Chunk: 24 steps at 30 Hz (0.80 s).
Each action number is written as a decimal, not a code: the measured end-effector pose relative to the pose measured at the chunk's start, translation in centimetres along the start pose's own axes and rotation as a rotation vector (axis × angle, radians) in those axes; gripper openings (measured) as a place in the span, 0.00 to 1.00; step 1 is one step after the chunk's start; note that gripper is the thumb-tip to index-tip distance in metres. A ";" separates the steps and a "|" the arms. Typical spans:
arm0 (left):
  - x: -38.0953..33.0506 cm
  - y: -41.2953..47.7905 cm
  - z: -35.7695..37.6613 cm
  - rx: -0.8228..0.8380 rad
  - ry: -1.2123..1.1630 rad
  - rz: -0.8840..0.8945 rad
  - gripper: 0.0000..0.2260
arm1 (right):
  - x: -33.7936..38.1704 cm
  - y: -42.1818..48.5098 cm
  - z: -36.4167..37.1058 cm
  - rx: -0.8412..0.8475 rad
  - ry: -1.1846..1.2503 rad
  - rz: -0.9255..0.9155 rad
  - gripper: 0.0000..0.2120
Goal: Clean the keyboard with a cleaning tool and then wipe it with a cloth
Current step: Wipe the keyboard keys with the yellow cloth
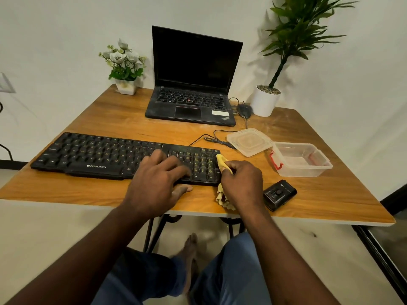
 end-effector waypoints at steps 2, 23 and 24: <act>0.0 0.0 0.2 0.014 -0.012 0.003 0.18 | 0.0 1.6 0.4 0.035 -0.019 0.026 0.14; 0.4 1.9 1.2 0.090 -0.091 -0.124 0.30 | 0.3 0.9 0.9 -0.011 0.028 -0.024 0.13; 0.5 1.9 1.2 0.087 -0.103 -0.120 0.30 | 0.6 1.6 1.1 -0.012 0.032 -0.017 0.14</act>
Point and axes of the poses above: each hand's wrist, its own y-axis towards the middle knuckle, its own z-axis out of the palm, x = y × z, the point moved 4 cm from there along y, towards the middle knuckle, and after that the axes turned 2 degrees about -y, right-handed, at the moved point
